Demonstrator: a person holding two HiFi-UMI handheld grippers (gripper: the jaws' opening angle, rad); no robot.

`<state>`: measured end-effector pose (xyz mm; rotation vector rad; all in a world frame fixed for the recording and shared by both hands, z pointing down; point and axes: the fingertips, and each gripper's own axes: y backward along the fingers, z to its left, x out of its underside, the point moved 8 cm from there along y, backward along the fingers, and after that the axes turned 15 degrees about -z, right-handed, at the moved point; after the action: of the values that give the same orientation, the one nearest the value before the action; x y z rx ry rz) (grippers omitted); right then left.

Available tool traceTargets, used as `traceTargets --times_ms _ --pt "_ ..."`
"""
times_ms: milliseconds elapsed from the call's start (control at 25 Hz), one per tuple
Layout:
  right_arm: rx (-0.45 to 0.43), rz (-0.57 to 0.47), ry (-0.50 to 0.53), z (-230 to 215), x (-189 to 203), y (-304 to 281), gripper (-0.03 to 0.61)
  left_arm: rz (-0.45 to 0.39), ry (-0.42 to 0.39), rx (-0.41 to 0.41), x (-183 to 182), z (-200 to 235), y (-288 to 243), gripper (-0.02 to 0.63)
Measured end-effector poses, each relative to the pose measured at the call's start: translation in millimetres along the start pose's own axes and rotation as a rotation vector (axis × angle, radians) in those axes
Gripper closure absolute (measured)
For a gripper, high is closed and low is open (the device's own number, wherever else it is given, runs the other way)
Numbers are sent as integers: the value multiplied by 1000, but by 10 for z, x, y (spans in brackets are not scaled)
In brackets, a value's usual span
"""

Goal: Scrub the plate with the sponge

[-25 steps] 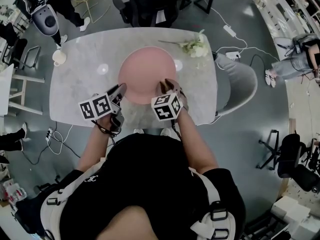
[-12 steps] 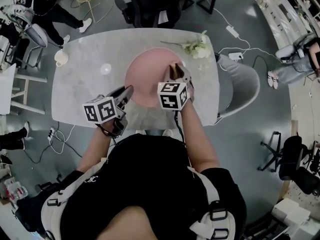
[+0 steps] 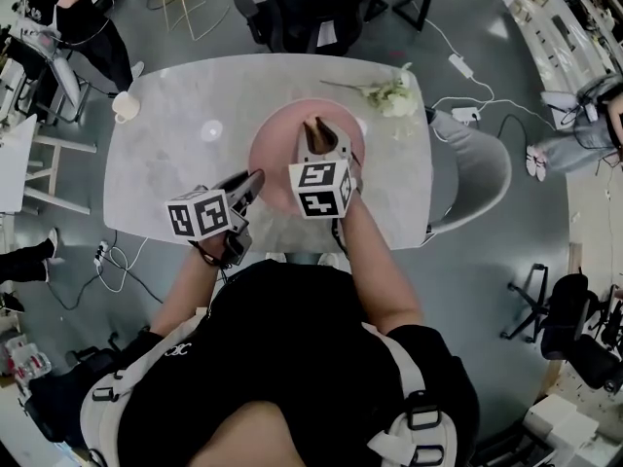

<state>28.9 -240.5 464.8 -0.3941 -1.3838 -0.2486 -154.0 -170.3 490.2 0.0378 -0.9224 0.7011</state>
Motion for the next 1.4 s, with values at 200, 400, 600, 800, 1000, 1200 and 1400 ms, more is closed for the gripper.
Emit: traceTargets --times_ms 200,400,600,800,1000,1200,1400 --pt "-131 -23 16 328 -37 21 503 0 24 -9 46 38 -12 555" --pt "-246 -18 37 632 9 87 503 -8 69 -11 -8 60 -14 555" --pt "-306 3 38 743 51 148 503 -4 67 -16 9 44 -36 555" --pt "-278 9 36 650 73 121 503 -1 78 -4 9 49 -46 555" --pt "-156 18 24 335 115 47 503 -16 97 2 -46 85 -37 555" --pt "46 70 -62 -37 213 35 503 -38 106 5 -89 91 -3 552" --pt "224 175 -183 -237 414 116 503 -59 111 -12 -105 130 14 552"
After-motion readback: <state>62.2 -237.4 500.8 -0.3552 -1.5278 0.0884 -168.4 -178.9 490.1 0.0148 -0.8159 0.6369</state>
